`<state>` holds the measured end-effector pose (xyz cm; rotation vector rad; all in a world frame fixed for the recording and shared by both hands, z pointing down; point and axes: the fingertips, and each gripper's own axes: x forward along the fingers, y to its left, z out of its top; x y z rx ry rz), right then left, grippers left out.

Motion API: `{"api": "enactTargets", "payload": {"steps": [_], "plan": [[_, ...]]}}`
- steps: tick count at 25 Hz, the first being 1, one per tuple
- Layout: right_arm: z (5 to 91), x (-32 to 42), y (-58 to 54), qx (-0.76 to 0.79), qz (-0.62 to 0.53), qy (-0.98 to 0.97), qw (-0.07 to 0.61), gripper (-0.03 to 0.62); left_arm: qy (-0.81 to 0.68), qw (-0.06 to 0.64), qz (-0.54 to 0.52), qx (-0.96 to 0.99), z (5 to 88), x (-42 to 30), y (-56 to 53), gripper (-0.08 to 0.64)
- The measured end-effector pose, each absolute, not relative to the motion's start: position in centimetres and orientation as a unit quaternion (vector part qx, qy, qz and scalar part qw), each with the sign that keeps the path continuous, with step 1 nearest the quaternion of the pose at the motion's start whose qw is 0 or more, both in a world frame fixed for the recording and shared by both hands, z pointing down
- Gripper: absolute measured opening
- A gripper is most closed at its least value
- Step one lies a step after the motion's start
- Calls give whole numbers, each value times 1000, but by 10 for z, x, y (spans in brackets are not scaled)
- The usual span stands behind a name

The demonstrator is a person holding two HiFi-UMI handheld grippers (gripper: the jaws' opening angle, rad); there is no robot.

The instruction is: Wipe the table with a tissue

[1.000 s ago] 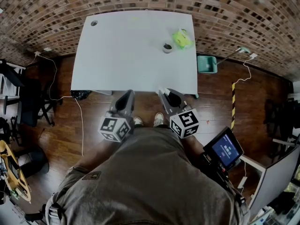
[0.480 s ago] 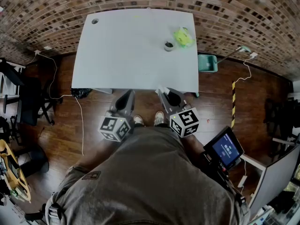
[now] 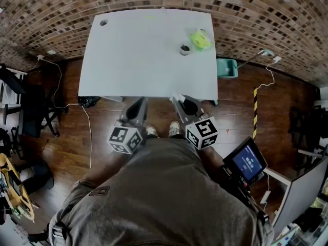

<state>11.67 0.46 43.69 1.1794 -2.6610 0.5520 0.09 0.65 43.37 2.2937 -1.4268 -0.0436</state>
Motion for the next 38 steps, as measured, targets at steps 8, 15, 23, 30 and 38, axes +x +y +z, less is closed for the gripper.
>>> {"api": "enactTargets", "payload": {"steps": [8,15,23,30,38], "plan": [[436,113,4,396,178,-896,91,38,-515,215,-17,829,434,-3,5,2],[438,110,2,390,173,-899,103,34,-514,219,-16,829,434,-2,2,2],[437,107,3,388,173,-899,105,34,-513,221,-17,829,434,-4,2,2],[437,104,2,386,171,-900,107,34,-511,223,-17,830,435,-4,2,2],[442,102,1,385,175,-900,108,34,-505,226,-17,833,438,-1,0,2]]}}
